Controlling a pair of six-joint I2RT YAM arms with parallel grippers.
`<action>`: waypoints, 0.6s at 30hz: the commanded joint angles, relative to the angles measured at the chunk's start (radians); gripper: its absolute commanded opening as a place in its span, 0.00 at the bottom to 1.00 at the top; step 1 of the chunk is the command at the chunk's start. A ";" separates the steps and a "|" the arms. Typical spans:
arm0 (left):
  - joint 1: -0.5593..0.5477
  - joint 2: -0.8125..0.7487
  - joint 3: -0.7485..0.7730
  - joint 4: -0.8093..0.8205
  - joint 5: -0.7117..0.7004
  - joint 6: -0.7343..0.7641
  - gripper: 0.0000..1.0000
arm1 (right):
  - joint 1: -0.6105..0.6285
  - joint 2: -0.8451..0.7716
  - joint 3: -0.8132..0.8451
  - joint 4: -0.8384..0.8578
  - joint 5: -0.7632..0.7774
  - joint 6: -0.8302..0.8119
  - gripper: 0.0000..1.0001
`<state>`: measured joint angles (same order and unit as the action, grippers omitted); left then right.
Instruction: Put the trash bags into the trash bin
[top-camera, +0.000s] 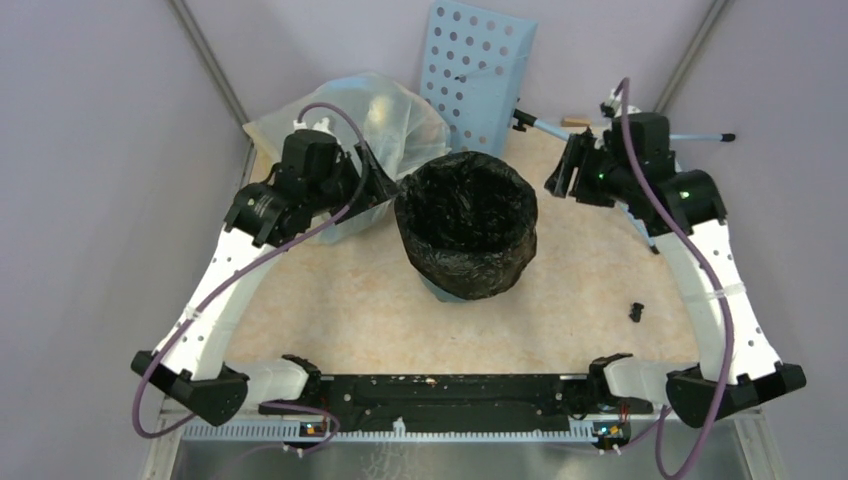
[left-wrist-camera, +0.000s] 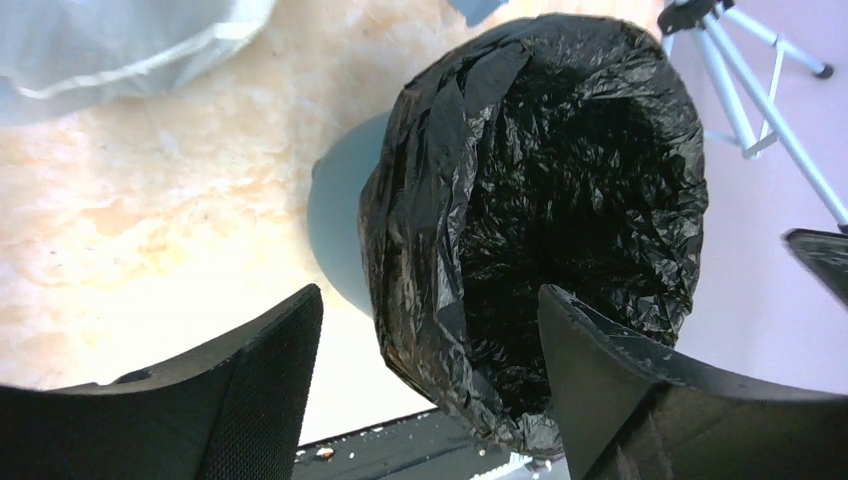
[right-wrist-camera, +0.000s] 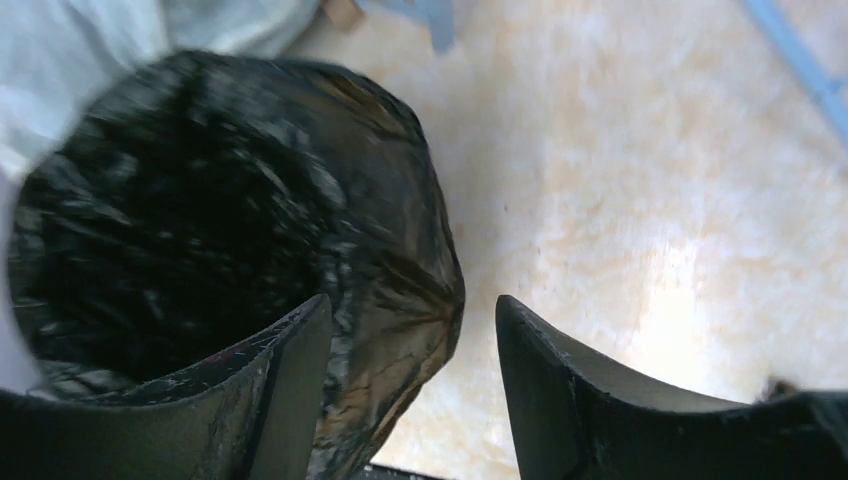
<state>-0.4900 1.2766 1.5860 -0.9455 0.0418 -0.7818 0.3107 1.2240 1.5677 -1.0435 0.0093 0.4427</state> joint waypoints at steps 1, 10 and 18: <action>-0.001 -0.089 -0.016 0.019 -0.123 0.013 0.82 | 0.024 0.011 0.200 -0.069 0.030 -0.086 0.59; 0.104 -0.145 -0.210 0.140 0.062 -0.072 0.61 | 0.335 0.142 0.343 -0.046 0.053 -0.108 0.32; 0.153 -0.162 -0.390 0.337 0.262 -0.179 0.63 | 0.484 0.204 0.229 0.043 0.035 -0.081 0.14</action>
<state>-0.3462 1.1389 1.2476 -0.7662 0.1864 -0.8951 0.7612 1.4117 1.8175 -1.0630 0.0422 0.3599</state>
